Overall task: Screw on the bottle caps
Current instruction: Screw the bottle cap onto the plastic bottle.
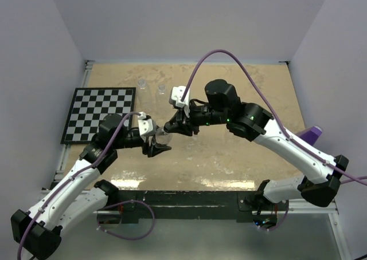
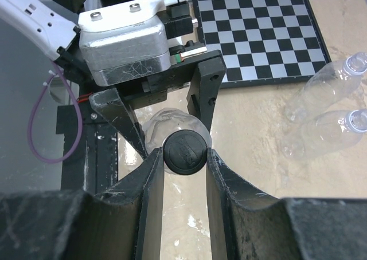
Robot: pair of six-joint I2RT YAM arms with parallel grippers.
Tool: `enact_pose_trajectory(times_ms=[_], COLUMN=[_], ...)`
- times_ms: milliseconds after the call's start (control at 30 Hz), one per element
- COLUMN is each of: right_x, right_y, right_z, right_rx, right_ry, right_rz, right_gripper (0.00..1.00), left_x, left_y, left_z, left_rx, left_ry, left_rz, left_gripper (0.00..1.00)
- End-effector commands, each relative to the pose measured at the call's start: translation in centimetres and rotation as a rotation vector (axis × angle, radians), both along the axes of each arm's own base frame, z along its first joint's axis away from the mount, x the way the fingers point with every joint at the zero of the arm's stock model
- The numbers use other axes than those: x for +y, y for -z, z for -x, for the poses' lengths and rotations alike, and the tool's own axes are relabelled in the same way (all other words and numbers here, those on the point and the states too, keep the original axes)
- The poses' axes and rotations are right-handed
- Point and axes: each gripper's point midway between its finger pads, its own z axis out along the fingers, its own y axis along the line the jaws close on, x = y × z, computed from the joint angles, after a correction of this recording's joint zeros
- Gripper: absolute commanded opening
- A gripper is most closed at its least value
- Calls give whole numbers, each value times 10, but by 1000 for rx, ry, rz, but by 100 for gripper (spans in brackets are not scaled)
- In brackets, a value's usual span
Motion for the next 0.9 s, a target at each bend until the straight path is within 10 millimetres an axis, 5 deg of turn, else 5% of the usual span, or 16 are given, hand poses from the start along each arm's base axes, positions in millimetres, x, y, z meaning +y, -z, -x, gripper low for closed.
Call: enact_pose_trajectory(times_ms=[0,300,867], right_x=[-6,-12,-10], right_y=[22,16,19], right_z=[10,19,13], right_rx=[28,11,52], right_ry=[-48,-74,-37], right_rz=[81,54,90], right_gripper=[18,17,15], left_x=[-13,-18,-12], left_y=[-67,-77,-75], left_z=[17,28,-4], left_rx=[-205,-196,-248], left_ry=[152,209,17], left_rz=[139,233,181], left_gripper=[0,0,0])
